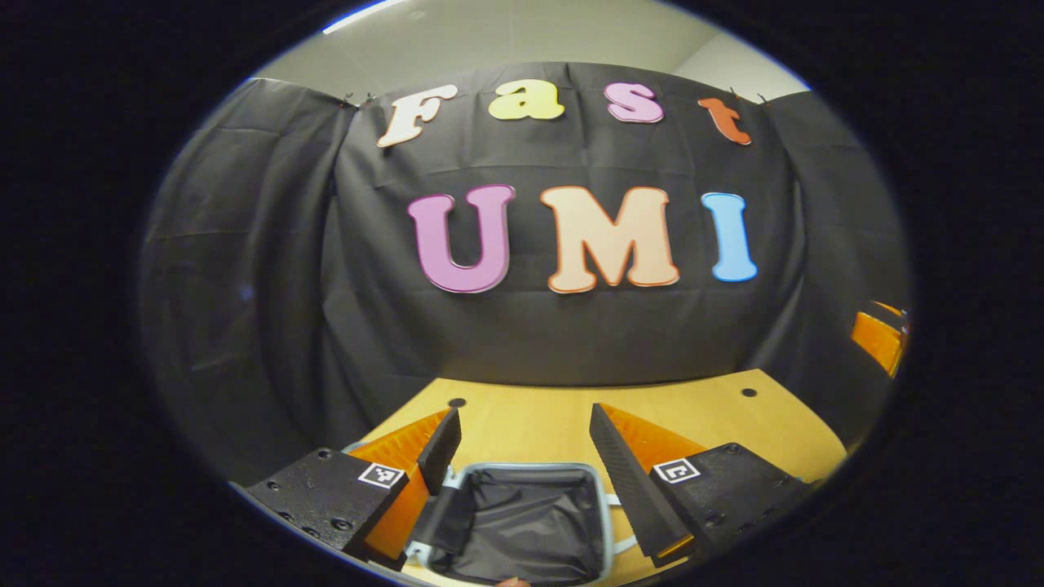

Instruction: First open the suitcase, pack the skin care products into it, and then close the suitcase.

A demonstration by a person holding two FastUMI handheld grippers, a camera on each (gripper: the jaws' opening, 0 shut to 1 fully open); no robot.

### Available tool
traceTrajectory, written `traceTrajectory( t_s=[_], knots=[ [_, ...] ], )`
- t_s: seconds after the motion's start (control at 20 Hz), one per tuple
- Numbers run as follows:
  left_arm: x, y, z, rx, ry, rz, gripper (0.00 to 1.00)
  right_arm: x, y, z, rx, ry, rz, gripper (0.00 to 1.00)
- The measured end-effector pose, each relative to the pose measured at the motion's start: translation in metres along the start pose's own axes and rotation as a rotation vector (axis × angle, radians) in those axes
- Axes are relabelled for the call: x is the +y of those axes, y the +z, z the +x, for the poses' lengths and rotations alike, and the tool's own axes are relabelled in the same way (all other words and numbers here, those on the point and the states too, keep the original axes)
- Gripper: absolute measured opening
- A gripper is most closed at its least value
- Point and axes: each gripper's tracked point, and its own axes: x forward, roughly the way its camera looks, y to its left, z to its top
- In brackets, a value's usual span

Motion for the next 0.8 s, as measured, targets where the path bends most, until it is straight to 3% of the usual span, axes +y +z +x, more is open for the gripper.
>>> traceTrajectory(
  t_s=[0.2,0.25,0.45,0.5,0.55,0.8],
  knots=[
    [-0.063,-0.028,-0.009,0.058,-0.093,-0.023,0.95,-0.020,-0.008,-0.017,0.010,-0.001,-0.002,0.97],
    [-0.027,-0.041,-0.041,0.079,-0.115,-0.022,0.95,-0.025,-0.010,-0.021,0.013,-0.001,-0.002,0.99],
    [-0.080,-0.080,-0.047,0.167,-0.189,-0.014,0.95,-0.047,-0.018,-0.035,0.029,-0.006,-0.015,0.97],
    [-0.090,-0.089,-0.050,0.193,-0.209,-0.015,1.00,-0.053,-0.020,-0.037,0.031,-0.009,-0.018,0.99],
    [-0.101,-0.099,-0.053,0.220,-0.229,-0.016,0.95,-0.058,-0.022,-0.039,0.036,-0.011,-0.020,0.99],
    [-0.145,-0.146,-0.067,0.347,-0.316,-0.050,0.94,-0.077,-0.041,-0.048,0.077,-0.015,-0.030,0.99]
  ],
)
